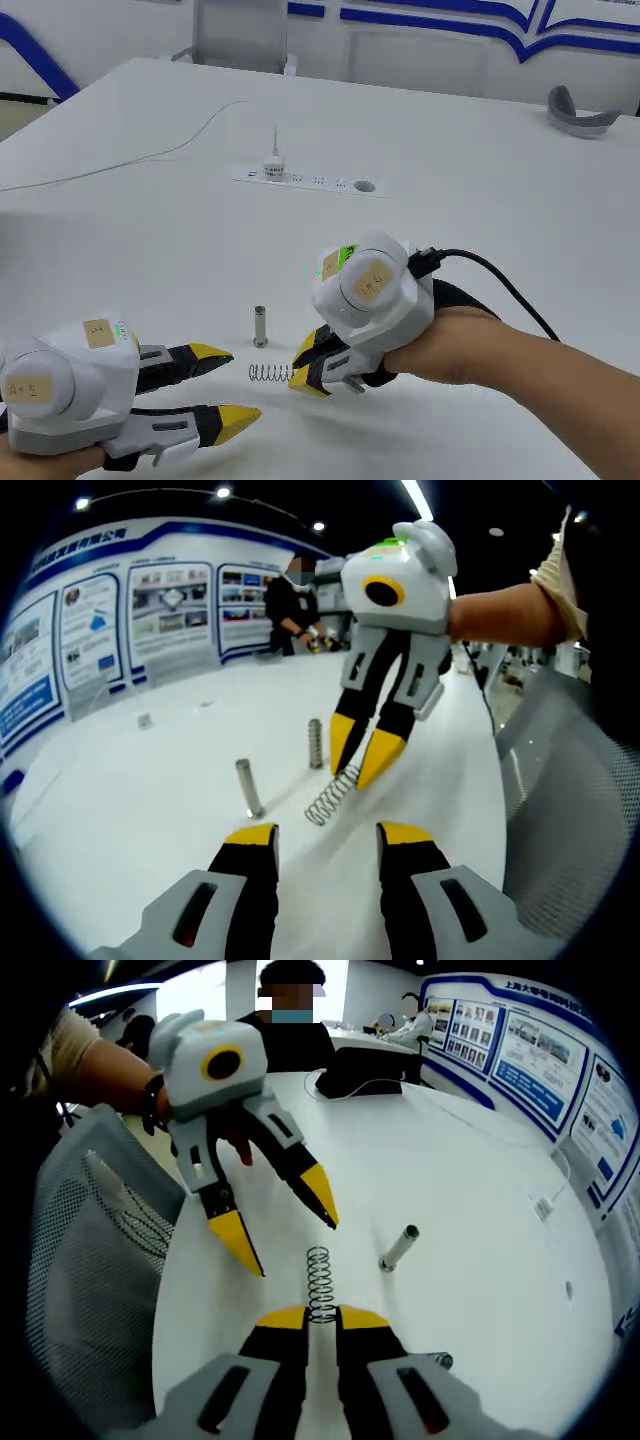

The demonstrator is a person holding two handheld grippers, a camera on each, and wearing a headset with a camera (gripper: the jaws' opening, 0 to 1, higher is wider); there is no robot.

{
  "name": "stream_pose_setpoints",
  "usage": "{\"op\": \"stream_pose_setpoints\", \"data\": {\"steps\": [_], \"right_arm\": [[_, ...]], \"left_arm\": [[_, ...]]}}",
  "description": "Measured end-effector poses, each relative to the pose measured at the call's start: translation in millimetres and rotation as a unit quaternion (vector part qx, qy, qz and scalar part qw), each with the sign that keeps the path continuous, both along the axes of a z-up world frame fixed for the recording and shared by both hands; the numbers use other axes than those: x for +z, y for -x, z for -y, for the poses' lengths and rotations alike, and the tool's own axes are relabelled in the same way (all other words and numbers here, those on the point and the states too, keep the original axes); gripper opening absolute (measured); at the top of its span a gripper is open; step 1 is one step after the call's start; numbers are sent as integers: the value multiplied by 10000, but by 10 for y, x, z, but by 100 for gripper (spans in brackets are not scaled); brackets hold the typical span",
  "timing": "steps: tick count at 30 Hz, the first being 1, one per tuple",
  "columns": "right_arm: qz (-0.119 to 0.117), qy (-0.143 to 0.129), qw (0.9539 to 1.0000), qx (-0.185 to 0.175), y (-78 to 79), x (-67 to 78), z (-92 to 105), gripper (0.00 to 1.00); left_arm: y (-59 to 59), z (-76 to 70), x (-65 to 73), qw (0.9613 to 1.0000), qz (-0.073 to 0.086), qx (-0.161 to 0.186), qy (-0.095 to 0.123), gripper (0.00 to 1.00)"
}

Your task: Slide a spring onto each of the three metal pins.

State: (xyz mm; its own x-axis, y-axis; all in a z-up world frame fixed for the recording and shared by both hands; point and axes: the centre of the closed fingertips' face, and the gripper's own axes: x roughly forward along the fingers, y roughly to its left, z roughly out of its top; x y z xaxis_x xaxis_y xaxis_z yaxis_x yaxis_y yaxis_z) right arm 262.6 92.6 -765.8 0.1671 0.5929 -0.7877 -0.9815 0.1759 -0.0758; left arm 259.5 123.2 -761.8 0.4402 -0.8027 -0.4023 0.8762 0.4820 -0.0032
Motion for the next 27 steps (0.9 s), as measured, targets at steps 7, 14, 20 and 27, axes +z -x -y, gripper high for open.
{"op": "stream_pose_setpoints", "data": {"steps": [7, 14, 20, 27], "right_arm": [[-16, 36, 9998, 201, 85, 24, -20, 11], [-46, 62, 9991, 408, 158, 63, -45, 11], [-72, 100, 9987, 494, 191, 64, -55, 11], [-65, 108, 9982, 589, 235, 102, -83, 11]], "left_arm": [[62, 49, 15, 9999, 59, -151, -49, 32], [110, 107, 16, 9992, 180, -315, -151, 24], [132, 139, 17, 9986, 257, -403, -224, 20], [133, 154, 20, 9979, 351, -460, -277, 15]]}}
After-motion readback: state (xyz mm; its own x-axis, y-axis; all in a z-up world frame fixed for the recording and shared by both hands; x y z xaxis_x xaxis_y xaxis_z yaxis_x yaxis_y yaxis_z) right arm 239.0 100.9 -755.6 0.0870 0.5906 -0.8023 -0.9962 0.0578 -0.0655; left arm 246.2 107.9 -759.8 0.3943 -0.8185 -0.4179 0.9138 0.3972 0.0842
